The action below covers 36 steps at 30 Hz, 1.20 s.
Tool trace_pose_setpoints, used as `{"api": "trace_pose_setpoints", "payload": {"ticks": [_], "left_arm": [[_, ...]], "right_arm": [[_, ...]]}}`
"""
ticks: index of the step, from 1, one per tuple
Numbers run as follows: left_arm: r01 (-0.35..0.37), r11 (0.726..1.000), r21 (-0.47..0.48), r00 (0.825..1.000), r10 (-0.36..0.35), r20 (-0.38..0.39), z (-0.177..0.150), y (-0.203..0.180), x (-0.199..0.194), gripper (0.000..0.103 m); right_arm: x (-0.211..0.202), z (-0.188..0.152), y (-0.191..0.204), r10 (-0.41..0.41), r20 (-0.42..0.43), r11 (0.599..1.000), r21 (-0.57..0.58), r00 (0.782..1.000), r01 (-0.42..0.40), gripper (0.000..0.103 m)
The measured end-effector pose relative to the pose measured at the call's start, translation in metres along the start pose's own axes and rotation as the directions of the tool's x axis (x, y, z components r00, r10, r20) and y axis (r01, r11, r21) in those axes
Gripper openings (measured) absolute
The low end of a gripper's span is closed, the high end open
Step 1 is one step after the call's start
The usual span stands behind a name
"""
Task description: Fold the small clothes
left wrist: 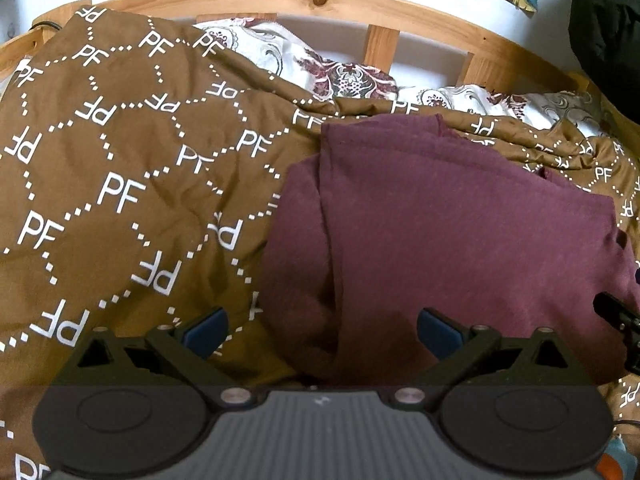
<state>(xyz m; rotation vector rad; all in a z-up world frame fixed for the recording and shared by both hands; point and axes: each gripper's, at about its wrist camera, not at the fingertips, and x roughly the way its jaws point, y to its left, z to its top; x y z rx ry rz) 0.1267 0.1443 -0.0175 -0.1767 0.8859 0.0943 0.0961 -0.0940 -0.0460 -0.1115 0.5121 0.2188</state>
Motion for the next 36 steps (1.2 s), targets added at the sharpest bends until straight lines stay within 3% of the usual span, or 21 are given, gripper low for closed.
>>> {"api": "trace_pose_setpoints", "payload": {"ticks": [7, 12, 18, 23, 36], "left_arm": [[0.026, 0.999, -0.02, 0.999, -0.027, -0.036, -0.004, 0.013, 0.003, 0.102], [0.067, 0.998, 0.001, 0.998, -0.067, -0.021, -0.006, 0.016, 0.0, 0.102], [0.088, 0.995, 0.05, 0.996, -0.088, -0.002, 0.001, 0.007, 0.005, 0.102], [0.088, 0.996, 0.029, 0.996, -0.087, -0.004, 0.011, 0.01, 0.018, 0.102], [0.097, 0.995, 0.031, 0.994, -0.095, -0.056, 0.022, 0.01, 0.056, 0.103]], "right_arm": [[0.006, -0.009, 0.023, 0.017, -0.05, 1.0, 0.019, 0.999, -0.016, 0.102], [0.012, -0.016, 0.032, 0.043, -0.058, 0.999, 0.015, 0.997, -0.042, 0.102], [0.02, -0.024, 0.028, 0.071, -0.07, 0.995, 0.074, 0.995, -0.066, 0.102], [0.029, -0.033, 0.028, 0.091, -0.116, 0.993, 0.087, 0.989, -0.081, 0.102], [0.035, -0.038, 0.021, 0.128, -0.128, 0.986, 0.127, 0.983, -0.112, 0.103]]}}
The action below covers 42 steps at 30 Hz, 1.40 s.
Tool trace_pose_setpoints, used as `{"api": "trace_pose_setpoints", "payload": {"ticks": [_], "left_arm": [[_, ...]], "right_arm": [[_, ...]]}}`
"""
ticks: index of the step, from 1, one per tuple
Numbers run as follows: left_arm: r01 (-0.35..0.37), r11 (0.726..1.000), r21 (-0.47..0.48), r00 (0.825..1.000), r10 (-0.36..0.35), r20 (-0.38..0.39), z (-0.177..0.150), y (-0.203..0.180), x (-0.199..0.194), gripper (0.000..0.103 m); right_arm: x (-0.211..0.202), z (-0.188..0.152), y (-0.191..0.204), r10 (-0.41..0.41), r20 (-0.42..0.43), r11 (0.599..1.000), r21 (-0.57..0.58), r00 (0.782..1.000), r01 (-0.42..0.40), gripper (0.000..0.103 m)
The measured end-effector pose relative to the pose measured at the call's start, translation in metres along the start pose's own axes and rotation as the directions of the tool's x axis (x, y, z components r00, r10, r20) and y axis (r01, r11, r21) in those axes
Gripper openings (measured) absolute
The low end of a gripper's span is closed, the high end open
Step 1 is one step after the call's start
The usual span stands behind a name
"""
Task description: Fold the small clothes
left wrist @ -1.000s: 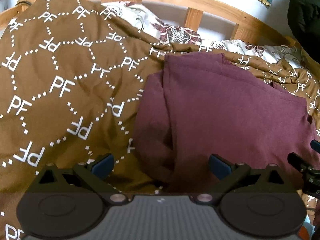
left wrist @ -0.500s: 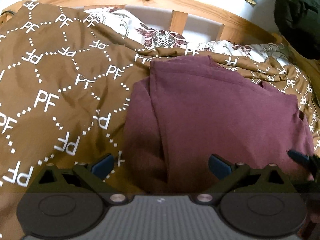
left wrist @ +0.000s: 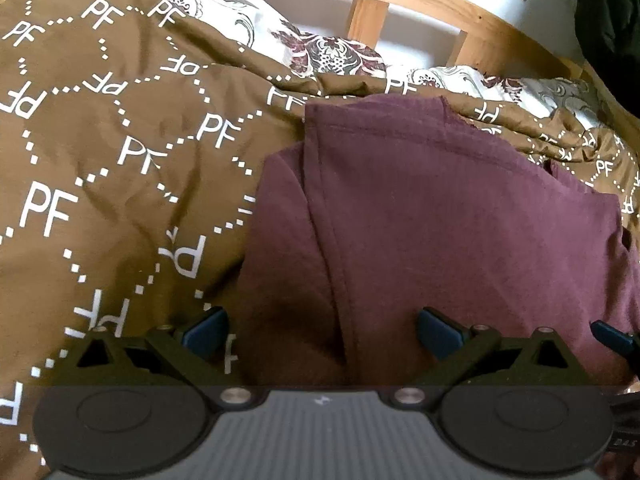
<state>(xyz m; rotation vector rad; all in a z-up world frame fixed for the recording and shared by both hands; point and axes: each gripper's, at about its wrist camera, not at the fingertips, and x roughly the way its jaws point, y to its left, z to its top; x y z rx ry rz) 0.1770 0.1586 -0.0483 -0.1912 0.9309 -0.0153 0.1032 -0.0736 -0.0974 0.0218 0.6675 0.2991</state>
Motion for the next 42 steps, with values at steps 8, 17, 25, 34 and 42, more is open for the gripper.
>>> {"api": "trace_pose_setpoints", "payload": {"ticks": [8, 17, 25, 34, 42], "left_arm": [[-0.023, 1.0, 0.016, 1.0, 0.023, 0.001, -0.002, -0.005, 0.003, 0.103], [-0.03, 0.999, 0.022, 1.0, 0.03, -0.001, -0.002, -0.006, 0.004, 0.102], [-0.02, 0.999, 0.03, 1.0, 0.02, -0.011, 0.0, -0.006, 0.004, 0.102], [-0.025, 0.995, 0.097, 1.0, 0.024, 0.013, 0.001, -0.018, -0.005, 0.084], [0.003, 1.0, -0.016, 1.0, -0.003, 0.015, 0.006, -0.015, -0.016, 0.04]], "right_arm": [[-0.001, -0.001, -0.003, 0.008, 0.002, 1.0, 0.006, 1.0, -0.008, 0.102], [-0.001, -0.001, -0.003, 0.01, 0.003, 1.0, 0.006, 1.0, -0.01, 0.102], [-0.001, -0.001, -0.003, 0.01, 0.003, 1.0, 0.006, 1.0, -0.01, 0.102], [-0.001, -0.001, -0.003, 0.011, 0.003, 1.0, 0.006, 1.0, -0.011, 0.102], [-0.006, 0.004, -0.007, 0.03, -0.008, 0.999, 0.009, 1.0, -0.03, 0.102]]}}
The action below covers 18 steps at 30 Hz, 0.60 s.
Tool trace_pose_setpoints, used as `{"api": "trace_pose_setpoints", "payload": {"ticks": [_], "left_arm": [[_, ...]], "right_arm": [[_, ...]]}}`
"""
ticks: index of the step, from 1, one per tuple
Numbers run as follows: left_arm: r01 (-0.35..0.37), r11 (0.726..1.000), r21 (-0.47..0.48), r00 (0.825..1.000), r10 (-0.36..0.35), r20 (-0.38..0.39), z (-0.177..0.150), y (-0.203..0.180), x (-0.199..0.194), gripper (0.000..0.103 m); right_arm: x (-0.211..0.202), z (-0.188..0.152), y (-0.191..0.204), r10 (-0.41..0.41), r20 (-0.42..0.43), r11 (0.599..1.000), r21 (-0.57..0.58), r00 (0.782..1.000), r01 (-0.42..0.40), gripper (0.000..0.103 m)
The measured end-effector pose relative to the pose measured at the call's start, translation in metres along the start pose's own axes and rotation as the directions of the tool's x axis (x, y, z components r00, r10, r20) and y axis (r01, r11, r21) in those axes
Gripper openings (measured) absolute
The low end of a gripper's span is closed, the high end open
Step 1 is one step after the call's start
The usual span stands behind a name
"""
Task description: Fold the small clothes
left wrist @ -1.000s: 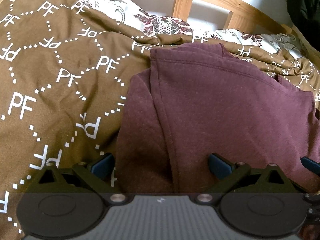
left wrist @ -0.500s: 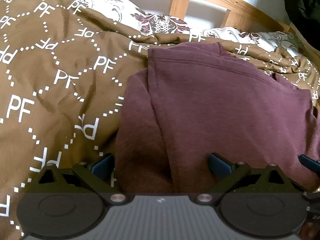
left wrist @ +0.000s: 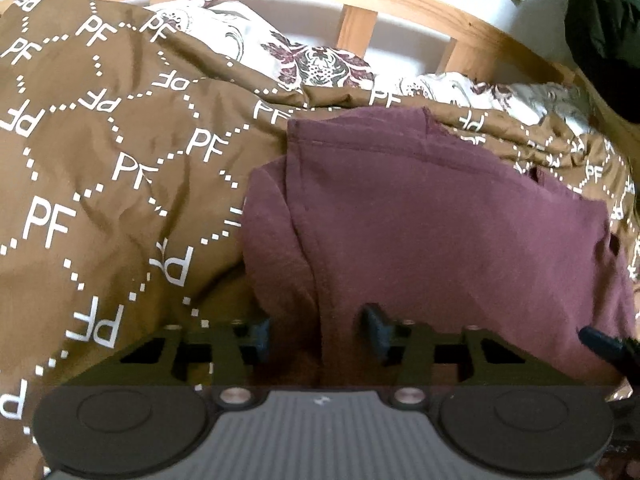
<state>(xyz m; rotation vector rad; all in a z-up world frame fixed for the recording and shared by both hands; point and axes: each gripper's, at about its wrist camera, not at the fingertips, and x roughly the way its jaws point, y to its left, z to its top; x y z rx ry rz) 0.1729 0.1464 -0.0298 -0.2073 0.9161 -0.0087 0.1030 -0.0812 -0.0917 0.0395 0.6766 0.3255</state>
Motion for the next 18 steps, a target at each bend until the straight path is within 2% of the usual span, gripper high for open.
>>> {"api": "trace_pose_setpoints", "payload": {"ticks": [4, 7, 10, 14, 18], "left_arm": [[-0.003, 0.999, -0.038, 1.0, 0.004, 0.022, 0.003, -0.003, -0.008, 0.022], [0.009, 1.0, -0.022, 0.998, -0.008, 0.064, 0.009, -0.016, -0.022, 0.019], [0.058, 0.998, 0.019, 0.991, -0.06, 0.121, 0.016, -0.036, -0.04, 0.017], [0.134, 0.988, 0.072, 0.976, -0.144, 0.164, 0.027, -0.073, -0.061, 0.017], [0.205, 0.968, 0.146, 0.959, -0.228, 0.168, 0.034, -0.116, -0.07, 0.016]], "right_arm": [[-0.009, 0.008, -0.009, 0.042, 0.013, 0.996, 0.078, 0.999, -0.043, 0.102], [-0.011, 0.014, -0.013, 0.037, -0.011, 0.994, 0.104, 0.999, -0.035, 0.102], [-0.019, 0.019, -0.017, 0.018, 0.01, 0.995, 0.103, 1.0, -0.019, 0.102], [-0.044, 0.032, -0.029, -0.028, 0.142, 0.992, 0.125, 0.989, 0.01, 0.102], [-0.067, 0.048, -0.053, -0.122, 0.262, 0.985, 0.153, 0.957, 0.084, 0.102]]}}
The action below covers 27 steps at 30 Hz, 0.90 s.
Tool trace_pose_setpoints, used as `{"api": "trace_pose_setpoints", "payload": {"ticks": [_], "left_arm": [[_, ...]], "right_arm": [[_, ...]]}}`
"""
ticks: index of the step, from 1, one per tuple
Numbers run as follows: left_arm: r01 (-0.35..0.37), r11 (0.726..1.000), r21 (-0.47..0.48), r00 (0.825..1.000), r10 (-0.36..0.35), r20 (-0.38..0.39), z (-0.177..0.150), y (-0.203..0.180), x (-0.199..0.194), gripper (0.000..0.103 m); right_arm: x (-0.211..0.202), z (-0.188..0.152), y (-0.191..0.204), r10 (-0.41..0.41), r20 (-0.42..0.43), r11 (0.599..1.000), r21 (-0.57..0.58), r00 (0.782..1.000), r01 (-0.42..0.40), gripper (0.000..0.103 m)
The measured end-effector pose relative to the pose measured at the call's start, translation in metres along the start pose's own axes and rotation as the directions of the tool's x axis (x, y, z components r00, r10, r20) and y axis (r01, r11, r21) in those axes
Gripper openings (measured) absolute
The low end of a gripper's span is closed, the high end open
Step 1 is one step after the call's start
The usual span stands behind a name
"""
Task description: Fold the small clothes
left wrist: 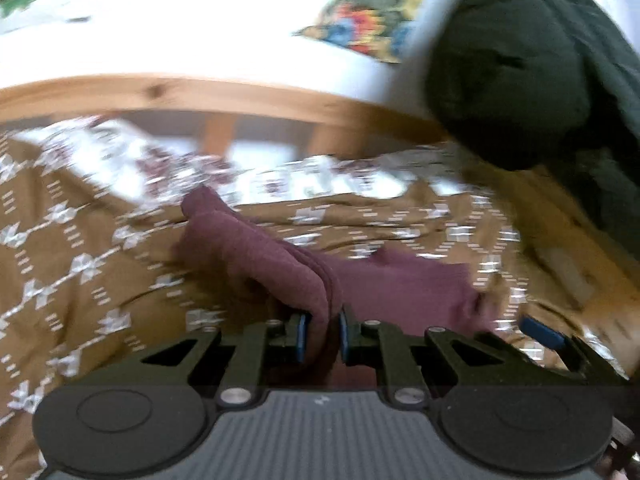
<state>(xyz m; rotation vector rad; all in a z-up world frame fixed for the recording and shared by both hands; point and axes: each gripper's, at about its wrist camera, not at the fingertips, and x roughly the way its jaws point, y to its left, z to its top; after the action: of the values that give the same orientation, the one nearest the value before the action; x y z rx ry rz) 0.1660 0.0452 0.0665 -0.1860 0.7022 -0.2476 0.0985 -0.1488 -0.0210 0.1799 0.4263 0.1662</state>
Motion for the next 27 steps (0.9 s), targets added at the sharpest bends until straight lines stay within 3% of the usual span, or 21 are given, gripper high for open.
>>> {"api": "trace_pose_setpoints", "payload": {"ticks": [5, 9, 13, 17, 20, 27], "left_arm": [[0.069, 0.993, 0.097, 0.997, -0.065, -0.044, -0.002, -0.057, 0.02, 0.016], [0.077, 0.983, 0.166, 0.993, -0.06, -0.103, -0.016, -0.092, 0.045, 0.016], [0.08, 0.98, 0.183, 0.986, -0.051, -0.159, -0.032, -0.102, 0.062, 0.017], [0.082, 0.981, 0.177, 0.982, -0.049, -0.184, -0.043, -0.1, 0.065, 0.018], [0.089, 0.976, 0.198, 0.982, -0.053, -0.18, -0.048, -0.104, 0.063, 0.028], [0.145, 0.968, 0.203, 0.979, -0.111, -0.173, -0.054, -0.107, 0.045, 0.073]], "right_arm": [[-0.004, 0.018, -0.042, -0.134, 0.054, 0.991, 0.037, 0.989, 0.132, 0.102], [-0.011, 0.025, -0.08, -0.236, 0.087, 0.967, 0.121, 0.968, 0.225, 0.102], [-0.011, 0.029, -0.103, -0.273, 0.084, 0.951, 0.17, 0.958, 0.256, 0.102], [-0.006, 0.025, -0.109, -0.253, 0.062, 0.955, 0.175, 0.965, 0.239, 0.102], [-0.004, 0.022, -0.102, -0.199, 0.056, 0.971, 0.147, 0.978, 0.189, 0.102], [0.005, 0.018, -0.089, -0.113, 0.04, 0.988, 0.111, 0.993, 0.108, 0.102]]}}
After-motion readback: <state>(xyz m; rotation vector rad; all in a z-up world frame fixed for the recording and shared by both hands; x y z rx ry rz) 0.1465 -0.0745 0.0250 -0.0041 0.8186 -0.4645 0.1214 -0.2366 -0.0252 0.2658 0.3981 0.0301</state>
